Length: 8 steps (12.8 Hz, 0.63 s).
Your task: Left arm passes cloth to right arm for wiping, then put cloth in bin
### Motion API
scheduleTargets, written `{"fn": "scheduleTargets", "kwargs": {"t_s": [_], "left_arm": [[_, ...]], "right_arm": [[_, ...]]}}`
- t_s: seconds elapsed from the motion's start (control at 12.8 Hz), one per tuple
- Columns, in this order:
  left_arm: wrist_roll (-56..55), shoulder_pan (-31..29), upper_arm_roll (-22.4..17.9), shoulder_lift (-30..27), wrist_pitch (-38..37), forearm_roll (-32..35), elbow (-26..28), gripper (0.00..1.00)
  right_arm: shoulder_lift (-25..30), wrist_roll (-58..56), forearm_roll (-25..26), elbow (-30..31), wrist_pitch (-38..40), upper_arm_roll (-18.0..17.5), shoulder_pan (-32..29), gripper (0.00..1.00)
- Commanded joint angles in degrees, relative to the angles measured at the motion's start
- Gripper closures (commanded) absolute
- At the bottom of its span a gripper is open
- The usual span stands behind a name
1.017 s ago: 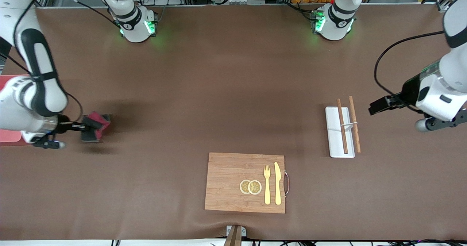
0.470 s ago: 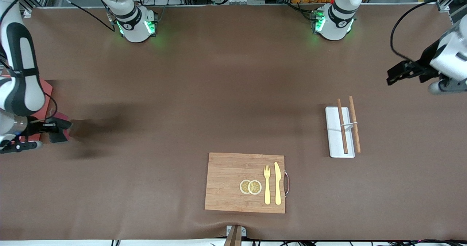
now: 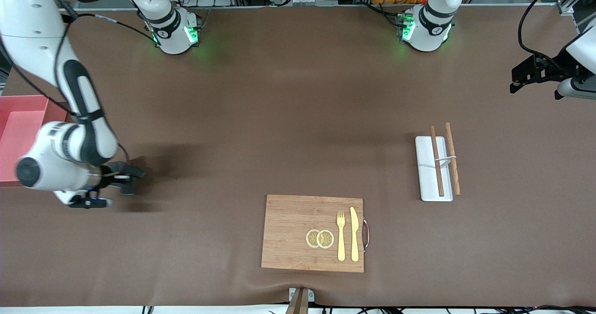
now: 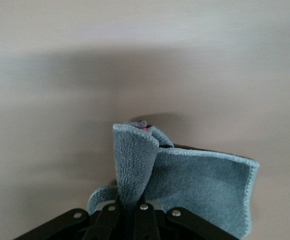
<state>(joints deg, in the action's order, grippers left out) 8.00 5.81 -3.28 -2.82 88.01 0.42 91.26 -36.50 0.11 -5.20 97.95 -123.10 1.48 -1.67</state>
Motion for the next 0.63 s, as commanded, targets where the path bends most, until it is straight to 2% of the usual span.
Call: {"fn": "scheduleTargets", "kwargs": {"t_s": [0.0,0.31,0.55], "left_arm": [[-1.0,0.6,0.4,-0.8,-0.6,0.8,0.2,0.0],[-4.9,0.9,2.0,0.7,-0.6,0.7,0.5,0.0],[-6.8,1.0,2.7,2.2,-0.6,-0.5,0.3,0.0]], "right_arm": [[1.1,12.9,-5.1,0.3,0.5,-4.7,2.6,1.0],[1.3,36.1,-6.0,-0.1,-2.7,-14.8,4.9,1.0],[1.6,43.1,-6.0,-1.2,-3.2,-18.4,4.9,1.0]]}}
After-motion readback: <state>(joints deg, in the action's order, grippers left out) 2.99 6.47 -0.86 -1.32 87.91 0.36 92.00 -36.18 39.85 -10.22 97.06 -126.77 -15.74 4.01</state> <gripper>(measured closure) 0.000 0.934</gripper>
